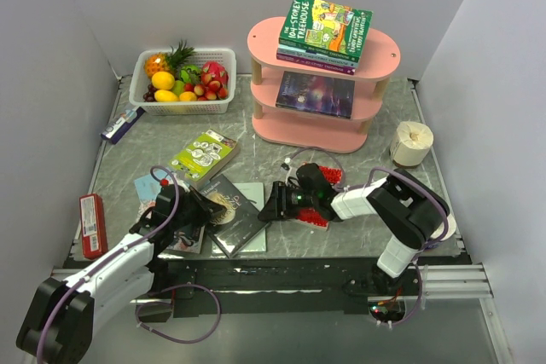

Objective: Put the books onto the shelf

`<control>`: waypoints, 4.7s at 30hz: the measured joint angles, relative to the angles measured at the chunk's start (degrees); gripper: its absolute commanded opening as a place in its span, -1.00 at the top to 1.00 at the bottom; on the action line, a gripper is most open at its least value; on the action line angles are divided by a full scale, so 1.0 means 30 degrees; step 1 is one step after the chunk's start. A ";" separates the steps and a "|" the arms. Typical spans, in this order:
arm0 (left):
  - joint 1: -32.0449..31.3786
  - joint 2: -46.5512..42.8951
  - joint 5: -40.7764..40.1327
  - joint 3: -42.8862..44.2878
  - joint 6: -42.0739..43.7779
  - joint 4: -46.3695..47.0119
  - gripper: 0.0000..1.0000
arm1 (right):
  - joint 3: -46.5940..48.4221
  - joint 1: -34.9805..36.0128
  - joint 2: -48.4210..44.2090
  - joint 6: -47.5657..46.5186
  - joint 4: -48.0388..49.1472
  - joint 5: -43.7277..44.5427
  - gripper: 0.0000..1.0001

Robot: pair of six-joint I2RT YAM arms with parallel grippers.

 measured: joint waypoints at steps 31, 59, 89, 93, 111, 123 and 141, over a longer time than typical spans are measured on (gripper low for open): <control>-0.0430 0.1647 -0.0066 -0.0058 0.0015 0.2186 0.87 | -0.0765 0.0233 0.3045 0.5224 0.9996 -0.6856 0.32; -0.6972 0.3016 -1.1788 1.2502 -0.2324 -1.7558 0.86 | 0.1588 0.1115 -0.3206 -0.2798 -0.5530 0.5464 0.03; -0.9646 0.4794 -1.2131 0.8400 -0.8925 -2.0837 0.96 | 0.3883 0.2339 -0.3089 -0.3592 -0.6900 0.6462 -0.38; -0.9661 0.6237 -1.1846 0.8349 -0.8612 -1.9897 0.95 | 0.4823 0.2353 -0.1865 -0.3585 -0.6885 0.5712 -0.38; -0.9668 0.8400 -1.1642 0.8444 -0.6040 -1.7034 0.98 | 0.4342 0.2251 -0.0226 -0.3461 -0.5537 0.3169 -0.37; -1.0105 1.1307 -1.2225 1.0710 -0.3381 -1.7048 0.97 | 0.0568 0.2317 -0.2652 -0.3249 -0.5268 0.3461 -0.39; -1.0418 1.1606 -1.2502 1.0987 -0.3220 -1.5664 0.98 | -0.2353 0.2288 -0.5479 -0.1625 -0.3701 0.3738 -0.12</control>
